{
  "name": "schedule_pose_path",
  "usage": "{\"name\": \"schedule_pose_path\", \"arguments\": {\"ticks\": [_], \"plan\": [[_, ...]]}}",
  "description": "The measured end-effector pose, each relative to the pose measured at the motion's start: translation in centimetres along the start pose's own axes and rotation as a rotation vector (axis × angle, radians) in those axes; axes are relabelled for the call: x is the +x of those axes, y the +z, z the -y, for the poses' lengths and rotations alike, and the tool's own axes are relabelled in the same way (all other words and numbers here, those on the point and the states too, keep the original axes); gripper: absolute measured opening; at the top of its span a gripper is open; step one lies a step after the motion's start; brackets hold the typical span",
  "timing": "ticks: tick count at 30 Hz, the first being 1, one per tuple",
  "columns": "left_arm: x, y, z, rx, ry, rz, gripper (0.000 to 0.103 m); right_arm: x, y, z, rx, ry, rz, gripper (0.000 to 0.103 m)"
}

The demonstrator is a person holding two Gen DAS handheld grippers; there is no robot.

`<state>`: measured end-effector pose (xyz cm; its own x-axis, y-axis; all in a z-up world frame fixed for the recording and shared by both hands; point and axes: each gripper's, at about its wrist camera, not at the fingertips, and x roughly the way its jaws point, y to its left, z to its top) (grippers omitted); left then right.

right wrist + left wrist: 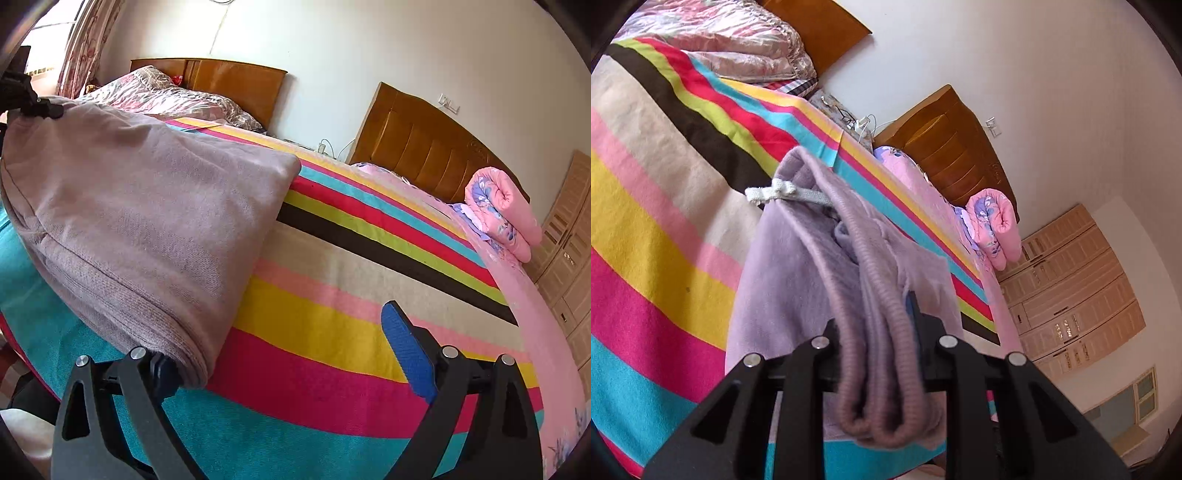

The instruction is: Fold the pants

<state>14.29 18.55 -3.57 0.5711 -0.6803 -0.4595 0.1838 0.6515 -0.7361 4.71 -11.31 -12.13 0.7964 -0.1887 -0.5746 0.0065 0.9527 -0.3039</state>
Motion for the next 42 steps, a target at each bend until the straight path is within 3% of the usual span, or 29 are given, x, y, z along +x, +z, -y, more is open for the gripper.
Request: {"name": "schedule_pose_path", "arguments": {"ticks": [3,4,5,6,9,11,12,14,16,17,19,22,24,26,29,30,32,36,39,41,42], "plan": [[1.2,-1.7,-3.7,-0.032,0.085,-0.034,0.023,0.0,-0.4,-0.2,0.012,0.01,0.024,0.091],[1.9,-2.4,-5.8,-0.089,0.06,-0.045,0.024,0.1,-0.4,-0.3,0.003,0.012,0.026,0.091],[1.5,-2.8,-7.1,-0.129,-0.024,-0.015,0.025,0.1,-0.3,-0.3,-0.011,0.011,0.026,0.091],[1.2,-2.9,-7.4,-0.14,-0.048,-0.007,0.026,0.1,-0.2,-0.4,-0.025,0.013,0.026,0.091],[1.1,-3.0,-6.7,-0.1,-0.004,0.014,0.032,0.2,-0.1,-0.2,-0.021,0.035,0.018,0.092],[0.6,-3.0,-6.7,-0.112,0.001,0.023,0.036,0.0,-0.1,0.1,-0.028,0.097,0.024,0.092],[-0.4,-3.1,-6.7,-0.136,0.013,0.054,0.044,-0.3,-0.1,0.4,-0.036,0.13,0.027,0.092],[-3.3,-3.3,-6.0,-0.16,0.139,0.166,0.056,-1.6,-0.7,1.2,-0.05,0.199,0.039,0.092],[-6.4,-3.6,-4.3,-0.138,0.288,0.27,0.059,-3.2,-1.4,2.7,-0.032,0.303,0.058,0.092],[-7.4,-3.7,-3.0,-0.103,0.302,0.295,0.059,-4.0,-1.5,3.9,0.015,0.394,0.071,0.092],[-7.6,-4.0,0.1,-0.002,0.291,0.284,0.059,-5.0,-0.5,6.0,0.122,0.512,0.11,0.088],[-4.1,-4.7,4.7,0.193,0.311,0.201,0.059,-4.7,2.8,6.4,0.173,0.601,0.151,0.071],[-0.7,-5.4,6.5,0.291,0.398,0.168,0.06,-3.7,4.7,4.9,0.155,0.633,0.146,0.065],[2.0,-6.1,6.5,0.344,0.496,0.124,0.059,-2.8,5.4,2.2,0.058,0.633,0.099,0.061],[3.1,-7.7,5.2,0.419,0.552,0.127,0.059,-0.8,2.4,-1.6,-0.079,0.623,-0.021,0.061],[3.2,-7.9,4.7,0.44,0.555,0.13,0.059,-1.2,1.5,-1.2,-0.047,0.633,0.04,0.061],[3.4,-8.1,4.7,0.449,0.566,0.13,0.059,-0.9,1.5,-0.2,0.016,0.677,0.01,0.061],[3.5,-7.1,4.7,0.436,0.574,0.101,0.06,-1.9,2.6,0.5,-0.062,0.726,-0.048,0.063],[2.2,-5.7,6.1,0.391,0.545,0.09,0.06,-2.0,5.0,3.2,-0.074,0.752,-0.005,0.064],[1.7,-4.6,7.8,0.425,0.523,0.108,0.07,-1.1,7.6,5.0,-0.038,0.804,0.045,0.08],[2.0,-3.9,8.4,0.441,0.515,0.111,0.079,-0.3,8.9,5.4,-0.025,0.82,0.063,0.083]]}}
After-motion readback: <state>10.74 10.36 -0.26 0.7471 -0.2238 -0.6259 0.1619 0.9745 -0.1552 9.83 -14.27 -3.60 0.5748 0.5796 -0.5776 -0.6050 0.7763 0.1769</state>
